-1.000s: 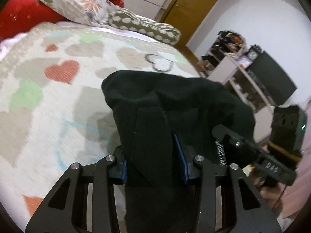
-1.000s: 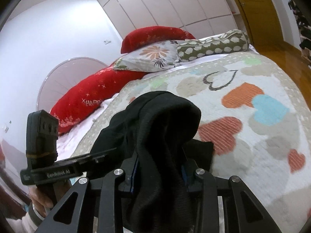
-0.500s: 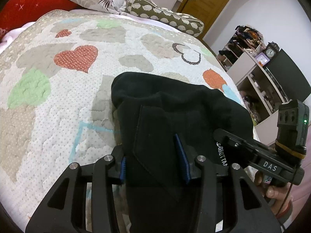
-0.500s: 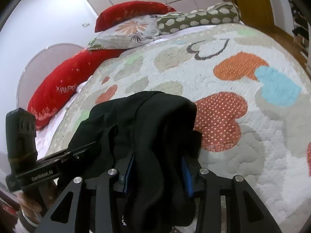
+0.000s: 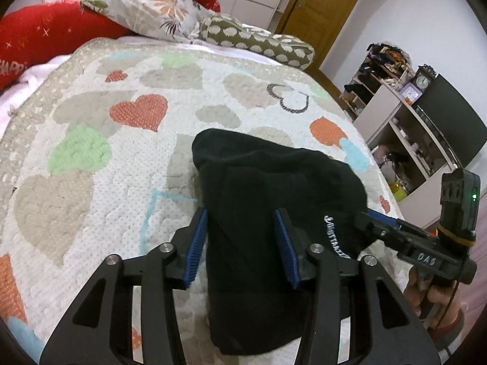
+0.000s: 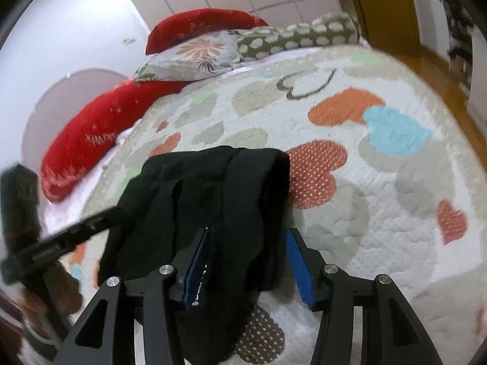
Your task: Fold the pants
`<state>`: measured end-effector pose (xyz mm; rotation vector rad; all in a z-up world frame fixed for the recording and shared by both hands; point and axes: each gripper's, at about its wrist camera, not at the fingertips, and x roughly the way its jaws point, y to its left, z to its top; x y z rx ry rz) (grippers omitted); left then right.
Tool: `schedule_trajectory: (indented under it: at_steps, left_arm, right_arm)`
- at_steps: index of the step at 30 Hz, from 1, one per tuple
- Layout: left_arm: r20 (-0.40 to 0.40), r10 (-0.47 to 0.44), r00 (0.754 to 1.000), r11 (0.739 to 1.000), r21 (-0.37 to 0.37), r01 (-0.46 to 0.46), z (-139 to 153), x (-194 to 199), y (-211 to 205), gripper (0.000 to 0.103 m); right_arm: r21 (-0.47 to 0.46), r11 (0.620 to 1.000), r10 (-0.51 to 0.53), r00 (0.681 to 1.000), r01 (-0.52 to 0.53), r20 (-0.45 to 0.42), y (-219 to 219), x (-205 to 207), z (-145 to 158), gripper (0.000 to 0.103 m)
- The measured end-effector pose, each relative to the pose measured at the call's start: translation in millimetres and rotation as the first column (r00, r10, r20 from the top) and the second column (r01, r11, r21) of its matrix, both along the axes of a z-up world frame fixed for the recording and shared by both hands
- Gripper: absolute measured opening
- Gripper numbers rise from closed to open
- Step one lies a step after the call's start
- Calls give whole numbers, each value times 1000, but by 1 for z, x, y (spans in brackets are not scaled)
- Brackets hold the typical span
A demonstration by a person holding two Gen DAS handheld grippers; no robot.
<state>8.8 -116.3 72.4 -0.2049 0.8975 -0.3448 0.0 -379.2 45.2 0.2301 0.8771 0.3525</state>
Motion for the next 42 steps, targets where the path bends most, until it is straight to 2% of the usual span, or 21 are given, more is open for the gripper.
schedule_trajectory:
  at_steps: [4, 6, 11, 15, 19, 26, 35, 42]
  left_arm:
    - [25, -11, 1000, 999, -31, 12, 7, -14, -4, 52]
    - [37, -12, 999, 1000, -15, 13, 8, -20, -8, 52]
    - [22, -11, 1000, 998, 58, 10, -9, -29, -21, 55]
    - [22, 0, 1000, 997, 73, -2, -22, -32, -23, 59]
    - [26, 11, 1000, 997, 80, -13, -25, -33, -23, 59]
    - [46, 36, 998, 996, 74, -39, -14, -40, -18, 59]
    - [134, 55, 989, 989, 126, -72, 5, -59, -24, 59]
    - [172, 81, 982, 979, 169, -111, 10, -69, -31, 59]
  right_arm:
    - [-71, 998, 4, 998, 1, 58, 12, -14, 10, 50]
    - [-99, 995, 28, 997, -21, 70, 21, -18, 12, 50]
    - [-167, 986, 34, 998, -25, 52, 32, -19, 2, 50]
    - [-198, 979, 41, 999, -43, -15, 35, -14, -17, 50]
    - [-188, 982, 28, 1000, -28, 1, 33, -19, -18, 50]
    - [-188, 982, 19, 999, -13, 34, 31, -33, 1, 50]
    - [-189, 982, 5, 996, 12, 90, 33, -49, 24, 51]
    - [-179, 983, -13, 995, 31, 100, 31, -57, 27, 51]
